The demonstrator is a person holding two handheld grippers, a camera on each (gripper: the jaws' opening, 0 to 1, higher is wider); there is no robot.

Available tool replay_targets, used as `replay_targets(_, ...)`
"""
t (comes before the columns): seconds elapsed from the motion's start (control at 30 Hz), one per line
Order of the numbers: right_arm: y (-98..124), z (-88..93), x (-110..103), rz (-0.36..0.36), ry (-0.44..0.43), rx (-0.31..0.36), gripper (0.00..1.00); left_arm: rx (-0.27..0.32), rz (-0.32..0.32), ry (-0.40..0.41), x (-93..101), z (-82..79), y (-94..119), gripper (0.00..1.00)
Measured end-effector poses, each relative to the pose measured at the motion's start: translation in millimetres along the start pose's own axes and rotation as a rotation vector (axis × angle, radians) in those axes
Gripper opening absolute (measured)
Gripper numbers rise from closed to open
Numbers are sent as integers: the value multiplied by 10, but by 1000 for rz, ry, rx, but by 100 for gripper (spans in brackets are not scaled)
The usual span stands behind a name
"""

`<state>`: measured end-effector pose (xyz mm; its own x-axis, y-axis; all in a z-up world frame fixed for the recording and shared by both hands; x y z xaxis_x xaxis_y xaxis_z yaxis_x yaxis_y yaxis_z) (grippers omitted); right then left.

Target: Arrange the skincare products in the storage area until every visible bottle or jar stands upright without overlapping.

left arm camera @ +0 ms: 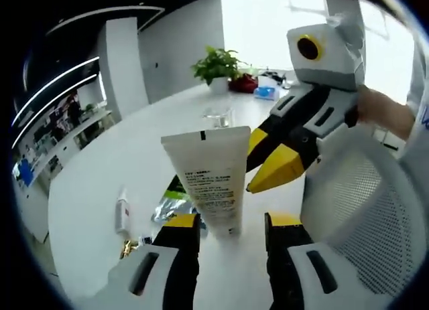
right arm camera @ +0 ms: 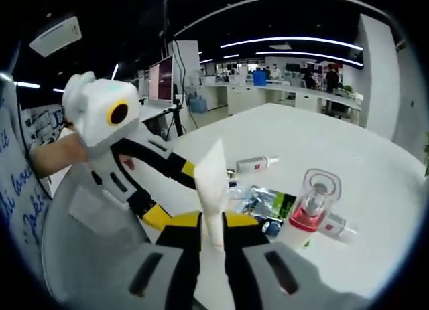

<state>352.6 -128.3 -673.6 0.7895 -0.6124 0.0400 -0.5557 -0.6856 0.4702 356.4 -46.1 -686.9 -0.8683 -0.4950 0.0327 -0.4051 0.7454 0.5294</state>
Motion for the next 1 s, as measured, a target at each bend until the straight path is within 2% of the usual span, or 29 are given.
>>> replay_targets(0.2, -24, -17, -56, -18, 3, 2, 12, -1, 1, -12, -4, 2, -63, 31)
replay_targets(0.53, -80, -82, -69, -30, 11, 9, 11, -21, -7, -6, -128, 55, -187, 24)
replay_targets(1.0, -107, -122, -42, -36, 19, 13, 11, -6, 5, -10, -206, 20, -320, 15)
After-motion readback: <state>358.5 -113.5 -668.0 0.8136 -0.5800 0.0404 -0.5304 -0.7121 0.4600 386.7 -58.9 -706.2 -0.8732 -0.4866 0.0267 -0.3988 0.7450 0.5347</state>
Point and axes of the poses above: the point that each gripper's makers call its tool centre point, and the gripper's own axes: y roughly backward along the fingers, x roughly to its right, z roughly out of its underside, the point moved 5 cm from there along y, roughly backward along the fingers, and after that the axes turned 6 degrees about y, right-handed, at the moved point
